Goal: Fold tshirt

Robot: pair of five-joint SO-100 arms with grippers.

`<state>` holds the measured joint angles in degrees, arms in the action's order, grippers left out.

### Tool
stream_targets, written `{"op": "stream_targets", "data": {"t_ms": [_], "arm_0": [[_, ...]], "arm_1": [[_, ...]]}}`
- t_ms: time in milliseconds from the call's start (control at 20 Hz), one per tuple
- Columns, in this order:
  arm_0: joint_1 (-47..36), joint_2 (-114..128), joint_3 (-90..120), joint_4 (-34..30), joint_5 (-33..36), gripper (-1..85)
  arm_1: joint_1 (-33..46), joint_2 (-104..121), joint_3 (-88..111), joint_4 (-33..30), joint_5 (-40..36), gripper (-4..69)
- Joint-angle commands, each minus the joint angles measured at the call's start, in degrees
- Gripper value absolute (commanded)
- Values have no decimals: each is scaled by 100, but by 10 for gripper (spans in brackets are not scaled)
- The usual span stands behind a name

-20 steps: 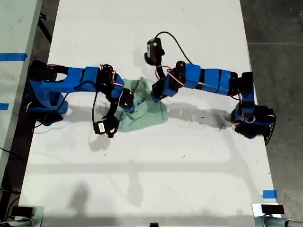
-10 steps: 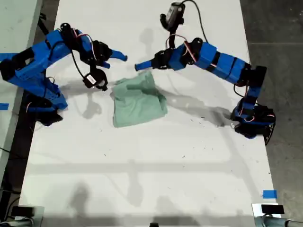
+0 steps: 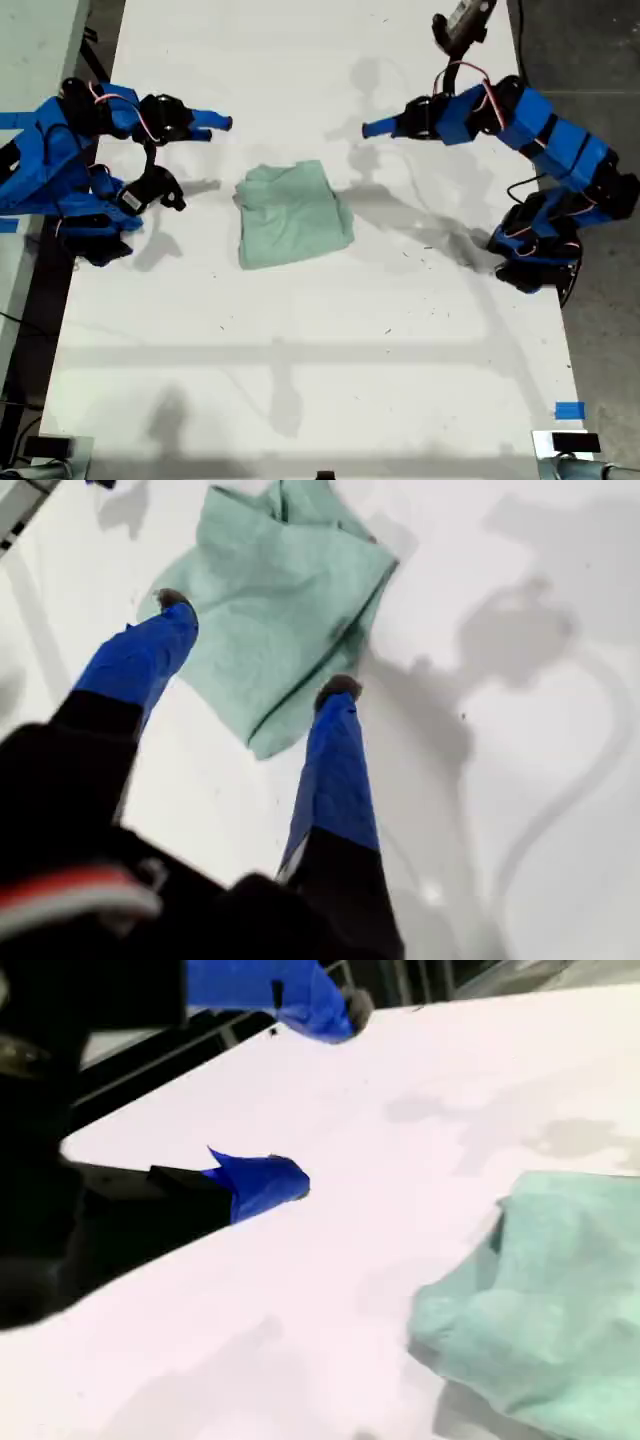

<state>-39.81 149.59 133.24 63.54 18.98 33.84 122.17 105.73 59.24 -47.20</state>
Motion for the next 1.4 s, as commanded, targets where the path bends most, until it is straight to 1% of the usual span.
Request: {"op": "stream_targets", "data": {"t_ms": [0,50,150,200,300,350,450,500,550,600,650,700,750,800,850,900,1350], "arm_0": [[1318,712,1063,-694,-817,62],[1740,1002,1600,-993,-1055,50],[2382,1538,2549,-1354,-1705,45],[2619,1731,2944,-1415,-2039,45],[3067,2057,3533,-1626,-2435,35],[3182,2259,3858,-1916,-2435,12],[3199,3322,4966,-2883,-2373,1],[3155,3981,4948,-2118,-2408,1],[3059,4623,4948,-1397,-2417,1],[2883,5493,4992,-659,-2109,1],[2681,5695,4869,-308,-1661,12],[2540,5669,4966,-149,-1802,40],[2417,5660,4948,-105,-1731,59],[2364,5660,4957,-105,-1731,69],[2312,5660,4948,-105,-1749,76],[2285,5660,4948,-97,-1758,81],[2241,5660,4948,-97,-1758,90]], "arm_1": [[-642,1266,1547,-211,554,201],[-879,1731,2268,-387,791,137],[-1257,2769,3683,-686,1556,-15],[-1433,3296,4324,-791,2004,-15],[-1846,4210,5273,-729,2707,-14],[-1986,4570,5687,-703,3076,-14],[-2232,5238,6337,-369,3823,-14],[-2259,5730,6671,-70,4271,-14],[-2329,6416,6961,457,4579,-14],[-2452,7321,7075,1134,4772,-11],[-2461,7734,7075,1099,3990,-3],[-2338,7699,7066,1134,3841,1],[-2153,7708,7066,1134,2962,3],[-1942,7717,7058,1143,1758,4],[-1811,7717,7058,1143,325,5],[-1731,7726,6996,1283,97,2],[-1731,7726,6996,1292,132,2]]}}
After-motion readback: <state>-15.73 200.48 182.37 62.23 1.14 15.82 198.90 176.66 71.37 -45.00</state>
